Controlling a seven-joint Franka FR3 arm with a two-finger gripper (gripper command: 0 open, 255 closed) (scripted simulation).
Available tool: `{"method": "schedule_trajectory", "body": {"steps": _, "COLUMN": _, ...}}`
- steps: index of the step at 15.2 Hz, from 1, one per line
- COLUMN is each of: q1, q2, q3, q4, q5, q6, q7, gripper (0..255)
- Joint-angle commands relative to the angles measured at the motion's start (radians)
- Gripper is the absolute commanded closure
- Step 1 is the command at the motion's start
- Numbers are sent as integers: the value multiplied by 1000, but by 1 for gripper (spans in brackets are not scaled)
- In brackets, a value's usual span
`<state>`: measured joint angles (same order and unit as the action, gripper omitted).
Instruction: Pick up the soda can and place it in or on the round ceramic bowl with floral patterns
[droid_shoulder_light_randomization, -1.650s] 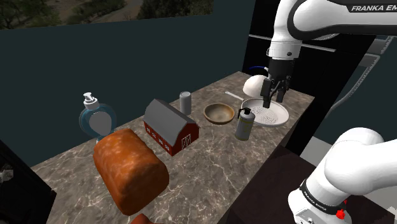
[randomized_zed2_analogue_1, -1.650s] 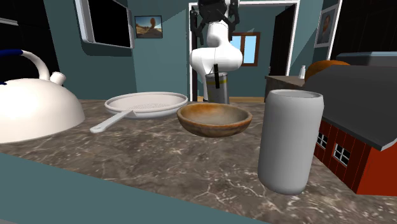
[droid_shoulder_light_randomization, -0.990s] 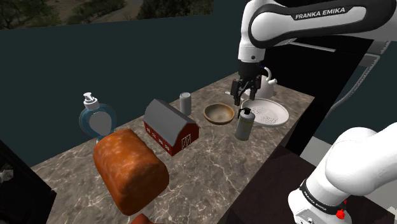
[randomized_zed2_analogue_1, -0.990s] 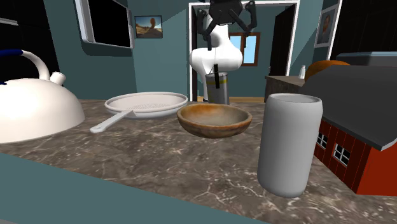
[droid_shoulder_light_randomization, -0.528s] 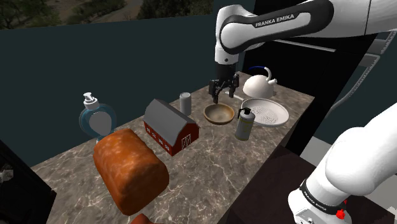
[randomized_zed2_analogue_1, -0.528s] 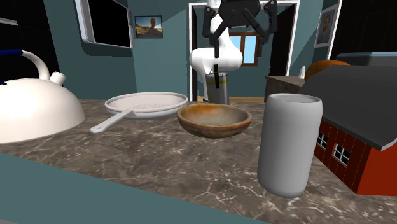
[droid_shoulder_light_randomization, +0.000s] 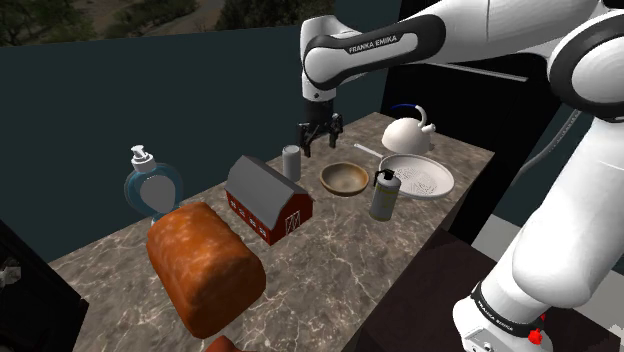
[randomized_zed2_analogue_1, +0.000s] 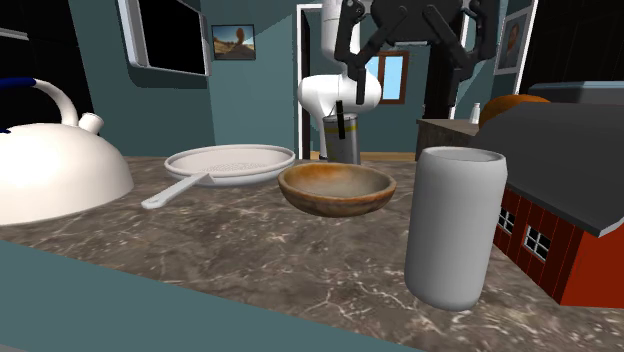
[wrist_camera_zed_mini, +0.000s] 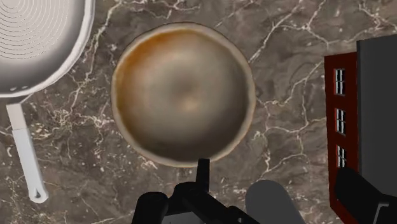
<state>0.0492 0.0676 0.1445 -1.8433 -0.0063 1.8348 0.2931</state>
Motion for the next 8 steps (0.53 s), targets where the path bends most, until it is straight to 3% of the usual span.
{"method": "schedule_trajectory", "body": {"steps": 1, "q1": 9, "q2": 82, "q3": 5, "q4": 86, "q5": -27, "q6": 2, "q7": 26, "gripper": 0}}
{"method": "schedule_trajectory", "body": {"steps": 8, "q1": 62, "q2": 383, "q3": 0, "q4": 469, "q5": -117, "q6": -66, "q7": 95, "gripper": 0}}
